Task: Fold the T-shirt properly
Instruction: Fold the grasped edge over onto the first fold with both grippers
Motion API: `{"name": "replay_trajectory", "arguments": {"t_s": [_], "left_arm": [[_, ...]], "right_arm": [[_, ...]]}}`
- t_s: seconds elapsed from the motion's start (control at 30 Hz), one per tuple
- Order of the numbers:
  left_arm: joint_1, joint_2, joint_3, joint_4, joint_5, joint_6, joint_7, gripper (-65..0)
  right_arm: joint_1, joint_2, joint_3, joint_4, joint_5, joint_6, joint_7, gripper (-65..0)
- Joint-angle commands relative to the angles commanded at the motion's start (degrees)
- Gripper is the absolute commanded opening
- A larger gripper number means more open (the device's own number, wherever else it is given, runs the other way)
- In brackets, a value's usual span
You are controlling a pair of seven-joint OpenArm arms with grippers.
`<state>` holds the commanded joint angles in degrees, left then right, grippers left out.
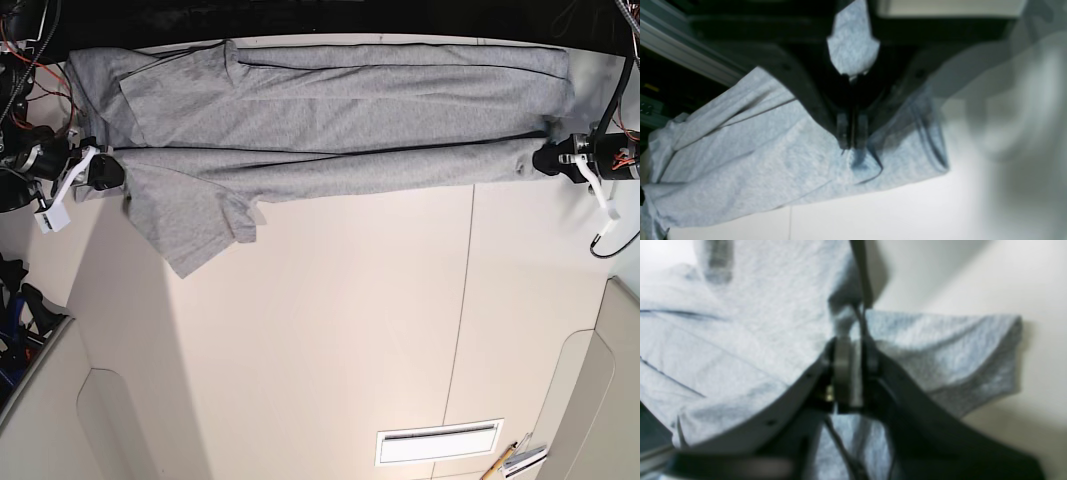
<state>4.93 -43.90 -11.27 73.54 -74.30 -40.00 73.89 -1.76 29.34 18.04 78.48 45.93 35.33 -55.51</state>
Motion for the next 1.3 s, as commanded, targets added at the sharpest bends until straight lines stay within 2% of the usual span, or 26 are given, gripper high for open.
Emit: {"name": "replay_trajectory", "arguments": {"t_s": [0.03,0.07,0.3,0.43,0.5,0.6,0.73,0.9,1.1,1.17,1.3], "left_arm": [[0.0,0.3,0.0,0.0,0.0,0.0,0.0,-65.0],[0.0,0.7,0.0,0.0,0.0,0.0,0.0,-65.0],[0.0,1.5,0.0,0.0,0.6,0.0,0.0,-65.0],[0.0,1.5,0.0,0.0,0.9,0.0,0.0,-65.0],[0.0,1.5,0.0,0.0,0.8,0.0,0.0,-65.0],[0.0,1.5,0.0,0.0,0.8,0.0,-0.2,-65.0],[0.0,1.5,0.0,0.0,0.9,0.0,-0.4,-65.0],[0.0,1.5,0.0,0.0,0.8,0.0,-0.5,-65.0],[0.0,1.5,0.0,0.0,0.9,0.0,-0.6,-65.0],[0.0,1.5,0.0,0.0,0.8,0.0,-0.6,-65.0],[0.0,1.5,0.0,0.0,0.8,0.0,-0.7,-65.0]], "right_arm": [[0.0,0.0,0.0,0.0,-0.1,-0.22,0.1,-35.9],[0.1,0.0,0.0,0.0,0.0,-0.22,0.5,-32.8],[4.2,-1.3,1.8,0.4,1.1,-0.24,3.3,-32.6],[7.9,-5.4,1.8,0.1,-5.5,-0.50,7.9,-32.5],[9.7,-7.8,1.8,-1.3,-8.8,-0.59,8.1,-32.5],[11.7,-9.9,1.8,-5.8,-10.0,-0.59,10.2,-32.5],[14.9,-10.6,1.5,-13.8,-11.6,-0.57,12.4,-32.5],[15.5,-11.4,-1.6,-17.3,-10.8,-0.17,11.7,-32.5],[15.6,-12.6,-9.4,-17.2,-10.9,-0.22,11.6,-32.8],[15.6,-13.2,-10.6,-17.2,-11.0,-0.22,11.6,-36.9],[15.7,-14.0,-10.8,-17.2,-11.0,-0.46,11.9,-62.2]]}}
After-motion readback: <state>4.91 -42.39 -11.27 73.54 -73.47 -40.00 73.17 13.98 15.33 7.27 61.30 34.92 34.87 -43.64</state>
